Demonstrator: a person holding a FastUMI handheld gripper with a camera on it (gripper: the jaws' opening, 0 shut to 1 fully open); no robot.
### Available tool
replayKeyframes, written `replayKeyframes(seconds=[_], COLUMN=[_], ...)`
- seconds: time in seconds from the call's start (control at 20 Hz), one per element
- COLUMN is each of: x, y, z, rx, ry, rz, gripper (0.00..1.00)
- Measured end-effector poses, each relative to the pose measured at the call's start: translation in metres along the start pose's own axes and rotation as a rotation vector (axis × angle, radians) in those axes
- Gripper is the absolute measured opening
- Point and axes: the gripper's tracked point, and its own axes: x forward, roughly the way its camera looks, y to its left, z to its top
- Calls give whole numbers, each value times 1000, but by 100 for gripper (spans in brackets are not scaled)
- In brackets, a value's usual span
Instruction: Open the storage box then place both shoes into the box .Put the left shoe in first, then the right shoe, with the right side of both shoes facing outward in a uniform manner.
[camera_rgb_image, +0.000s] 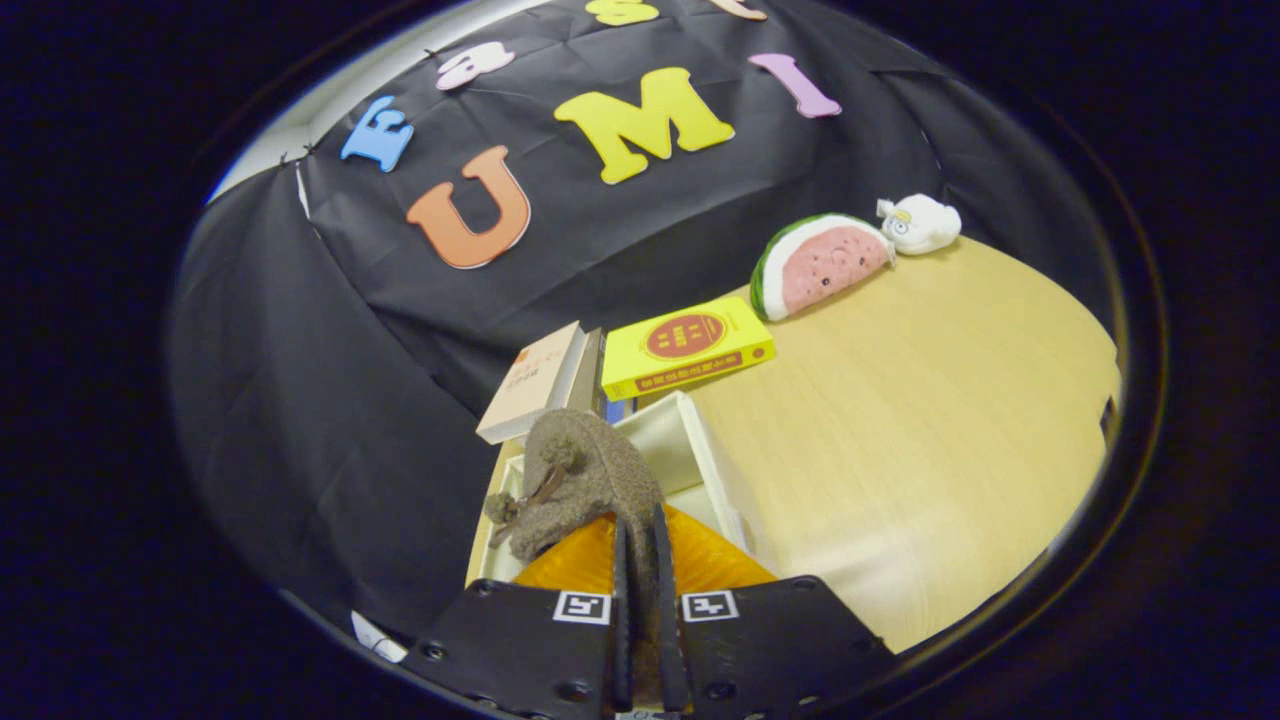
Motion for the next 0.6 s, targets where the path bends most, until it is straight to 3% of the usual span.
replayKeyframes(seconds=[0.05,0.25,0.4,0.5,0.6], x=[3,-13,-32,-47,-63], y=[3,16,22,24,23], z=[-7,-11,10,22,38], rx=[4,12,-89,-187,-278], ry=[34,74,-32,-115,-216], rz=[17,99,115,110,98], gripper=[13,40,53,76,87])
